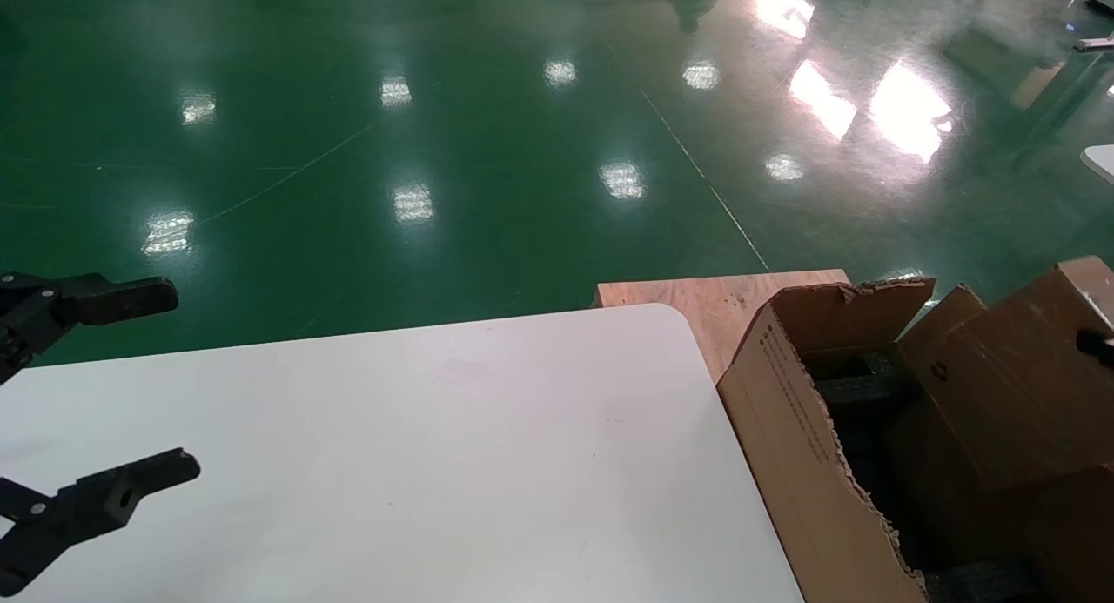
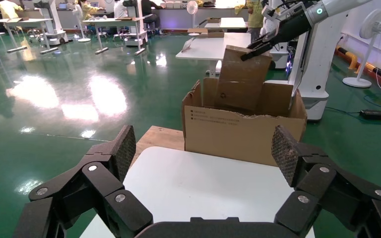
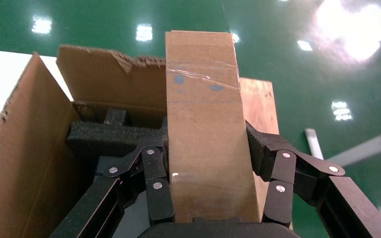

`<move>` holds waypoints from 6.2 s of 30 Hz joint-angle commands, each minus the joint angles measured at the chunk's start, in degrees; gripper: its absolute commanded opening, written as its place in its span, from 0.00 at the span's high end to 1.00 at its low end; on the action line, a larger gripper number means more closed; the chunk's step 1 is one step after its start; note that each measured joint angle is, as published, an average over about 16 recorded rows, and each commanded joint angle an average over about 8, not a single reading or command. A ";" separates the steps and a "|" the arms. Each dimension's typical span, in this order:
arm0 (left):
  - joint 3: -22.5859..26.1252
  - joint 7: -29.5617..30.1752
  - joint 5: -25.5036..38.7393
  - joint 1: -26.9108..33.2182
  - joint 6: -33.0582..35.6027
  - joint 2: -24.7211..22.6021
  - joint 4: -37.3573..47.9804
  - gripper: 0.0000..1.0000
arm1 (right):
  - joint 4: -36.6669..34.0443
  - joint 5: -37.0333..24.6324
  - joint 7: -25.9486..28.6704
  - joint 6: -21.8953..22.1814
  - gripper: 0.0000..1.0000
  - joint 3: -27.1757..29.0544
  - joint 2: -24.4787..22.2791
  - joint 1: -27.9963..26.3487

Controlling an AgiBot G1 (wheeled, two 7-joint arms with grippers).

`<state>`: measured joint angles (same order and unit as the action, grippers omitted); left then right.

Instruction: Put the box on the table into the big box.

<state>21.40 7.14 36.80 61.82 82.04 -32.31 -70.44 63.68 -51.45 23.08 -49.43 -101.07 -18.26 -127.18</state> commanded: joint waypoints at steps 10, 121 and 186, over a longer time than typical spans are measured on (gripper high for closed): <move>0.00 0.00 0.00 0.00 0.00 0.00 0.00 0.00 | 3.38 -0.49 3.60 4.86 1.00 -3.89 -3.71 1.28; 0.00 0.00 -0.01 -0.01 -0.02 0.01 0.01 0.00 | -13.04 18.84 -9.90 13.67 0.00 -63.28 7.83 -30.75; 0.01 -0.01 -0.02 -0.02 -0.04 0.02 0.04 0.00 | 13.36 20.20 -21.23 3.39 0.00 -13.28 30.73 -7.33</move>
<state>21.40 7.13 36.78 61.81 82.00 -32.29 -70.40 77.04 -31.25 1.85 -46.04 -114.35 12.47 -134.51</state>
